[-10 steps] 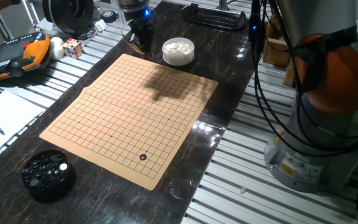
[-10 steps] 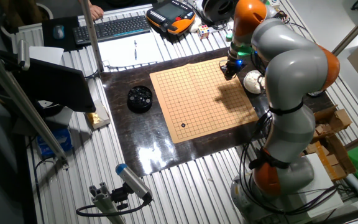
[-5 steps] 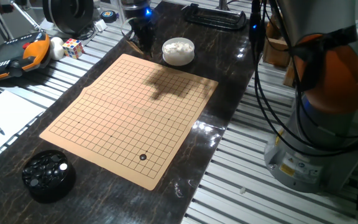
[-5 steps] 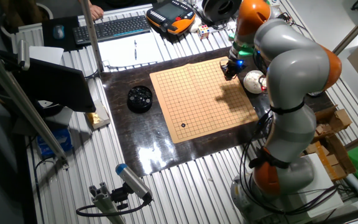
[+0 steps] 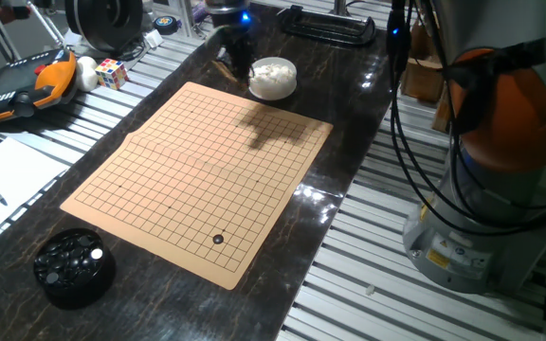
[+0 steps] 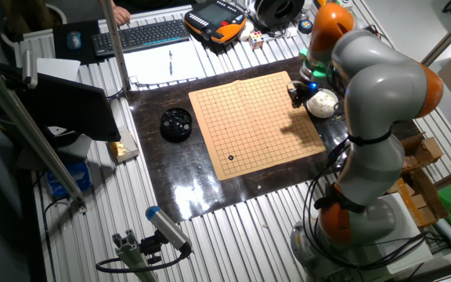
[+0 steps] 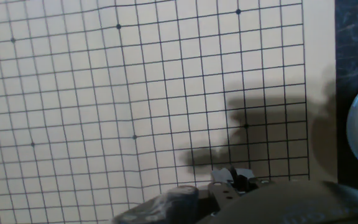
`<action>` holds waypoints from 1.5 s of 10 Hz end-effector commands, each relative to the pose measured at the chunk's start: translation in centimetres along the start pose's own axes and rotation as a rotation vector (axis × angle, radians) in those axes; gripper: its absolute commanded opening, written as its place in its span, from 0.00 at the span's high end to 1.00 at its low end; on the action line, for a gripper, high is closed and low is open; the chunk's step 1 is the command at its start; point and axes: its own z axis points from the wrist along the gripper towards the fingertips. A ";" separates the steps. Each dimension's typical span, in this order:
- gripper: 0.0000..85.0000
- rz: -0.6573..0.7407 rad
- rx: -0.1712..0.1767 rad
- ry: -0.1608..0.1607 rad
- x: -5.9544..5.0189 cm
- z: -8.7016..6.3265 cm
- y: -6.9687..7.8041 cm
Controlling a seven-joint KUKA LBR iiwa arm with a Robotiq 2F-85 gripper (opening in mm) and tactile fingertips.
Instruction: Play the first move as black on the 3-4 point in the upper right corner of the Go board
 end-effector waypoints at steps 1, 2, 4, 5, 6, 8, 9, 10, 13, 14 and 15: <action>0.98 -0.005 0.000 -0.001 0.4 0.6 -0.2; 0.98 -0.007 0.000 -0.004 0.8 1.0 -0.3; 0.98 -0.017 0.002 -0.009 1.3 1.5 -0.5; 0.98 -0.029 0.004 -0.009 1.5 1.9 -0.7; 0.98 -0.035 0.004 -0.011 1.7 2.2 -0.8; 0.98 -0.043 0.013 -0.016 2.1 2.8 -0.5; 0.98 -0.047 0.007 -0.016 2.1 3.1 -0.6; 0.98 -0.049 0.005 -0.019 2.1 3.4 -0.6; 0.98 -0.050 0.003 -0.026 2.0 3.8 -0.7; 0.98 -0.054 0.000 -0.021 2.0 3.8 -0.7; 0.98 -0.059 -0.006 -0.020 2.0 3.9 -0.8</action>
